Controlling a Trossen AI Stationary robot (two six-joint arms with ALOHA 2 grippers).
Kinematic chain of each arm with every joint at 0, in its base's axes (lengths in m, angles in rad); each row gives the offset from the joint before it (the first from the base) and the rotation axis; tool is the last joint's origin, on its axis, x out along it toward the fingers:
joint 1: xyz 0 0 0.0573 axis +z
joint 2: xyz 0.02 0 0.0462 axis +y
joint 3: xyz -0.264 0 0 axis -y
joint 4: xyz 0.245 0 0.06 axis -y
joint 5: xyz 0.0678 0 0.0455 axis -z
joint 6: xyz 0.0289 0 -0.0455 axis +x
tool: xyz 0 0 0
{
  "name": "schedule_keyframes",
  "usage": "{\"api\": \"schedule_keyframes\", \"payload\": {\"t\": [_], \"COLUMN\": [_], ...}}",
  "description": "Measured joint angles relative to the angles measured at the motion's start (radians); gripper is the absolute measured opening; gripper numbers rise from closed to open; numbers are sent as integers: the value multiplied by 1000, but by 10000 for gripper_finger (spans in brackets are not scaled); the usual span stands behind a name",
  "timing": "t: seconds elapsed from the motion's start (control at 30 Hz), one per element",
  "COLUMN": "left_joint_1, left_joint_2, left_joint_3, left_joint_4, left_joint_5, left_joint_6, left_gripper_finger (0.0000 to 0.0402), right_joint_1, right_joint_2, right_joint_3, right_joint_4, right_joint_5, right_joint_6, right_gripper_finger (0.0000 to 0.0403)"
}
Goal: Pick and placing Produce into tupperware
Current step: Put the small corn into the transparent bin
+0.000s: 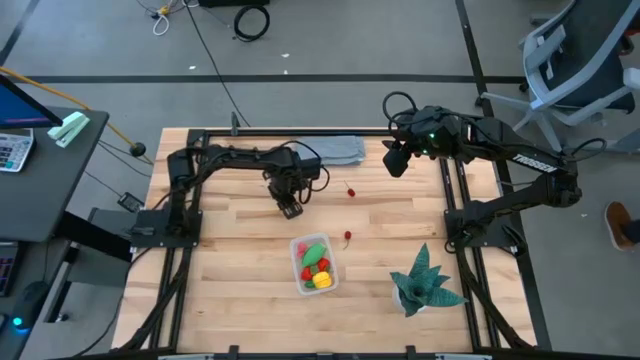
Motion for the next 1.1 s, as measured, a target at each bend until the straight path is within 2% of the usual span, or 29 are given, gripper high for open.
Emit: {"api": "schedule_keyframes", "payload": {"t": [0.37, 0.53, 0.63, 0.8, 0.97, 1.1], "left_joint_1": [9, 10, 10, -3, -63, -159], "left_joint_2": [-1, -1, -1, -1, -6, -9], "left_joint_3": [-91, -96, -92, -36, 86, 216], "left_joint_4": [151, 167, 150, 48, -92, -160], "left_joint_5": [-1, -3, -2, 31, 85, 89], "left_joint_6": [-53, -53, -53, -53, -51, -27], "left_gripper_finger": [146, 123, 87, 14, 22, 9], "right_joint_1": [0, 0, 0, 0, 0, 0], "right_joint_2": [0, 0, 0, 0, 0, 0], "right_joint_3": [0, 0, 0, 0, 0, 0], "right_joint_4": [0, 0, 0, 0, 0, 0], "right_joint_5": [0, 0, 0, 0, 0, 0], "right_joint_6": [1, 2, 2, 5, 37, 38], "right_gripper_finger": [164, 164, 164, 164, 164, 164]}}
